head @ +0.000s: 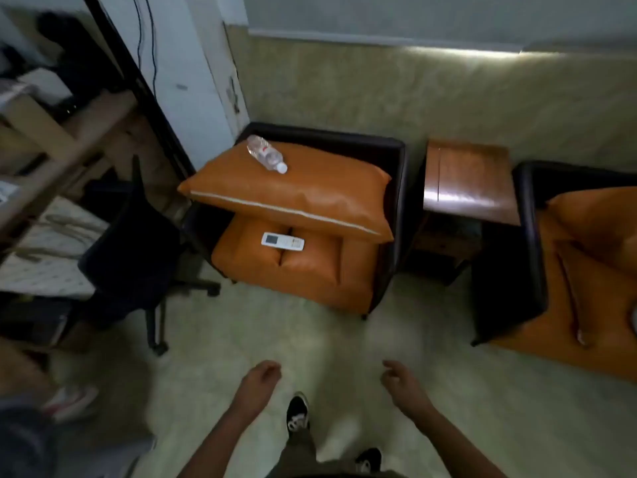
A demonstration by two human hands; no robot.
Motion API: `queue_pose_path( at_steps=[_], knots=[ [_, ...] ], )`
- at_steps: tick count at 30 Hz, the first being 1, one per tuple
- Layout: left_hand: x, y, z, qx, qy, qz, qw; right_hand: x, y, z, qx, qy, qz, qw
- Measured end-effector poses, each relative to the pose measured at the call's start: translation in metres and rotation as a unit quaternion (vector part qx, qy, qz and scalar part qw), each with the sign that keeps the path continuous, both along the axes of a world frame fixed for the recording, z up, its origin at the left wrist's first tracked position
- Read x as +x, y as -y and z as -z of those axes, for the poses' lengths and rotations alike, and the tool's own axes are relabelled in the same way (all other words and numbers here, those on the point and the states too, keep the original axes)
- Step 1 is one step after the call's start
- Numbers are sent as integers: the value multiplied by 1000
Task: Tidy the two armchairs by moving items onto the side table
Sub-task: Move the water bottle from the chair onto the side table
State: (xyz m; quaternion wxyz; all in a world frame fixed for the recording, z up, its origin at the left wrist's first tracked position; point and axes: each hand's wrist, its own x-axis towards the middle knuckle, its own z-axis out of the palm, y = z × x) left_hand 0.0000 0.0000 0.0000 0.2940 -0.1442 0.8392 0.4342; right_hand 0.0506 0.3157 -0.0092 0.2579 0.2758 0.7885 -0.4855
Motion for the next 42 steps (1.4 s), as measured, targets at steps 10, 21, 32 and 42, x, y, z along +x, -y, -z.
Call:
queue_pose_path(
  at_steps=[10,21,32,42],
  knots=[
    [4,-8,-4,39,-32,-73,996,-27,-18,-13,11,-37,-40,998],
    [-90,26,-16,70,-59,-84,992,-138,20,-24,6,-79,-21,997],
    [-249,100,-26,85,-61,-35,994,-292,92,-34,-6,-147,14,989],
    [-410,109,-30,102,-87,-46,990,-459,125,-52,-4,-220,23,975]
  ],
)
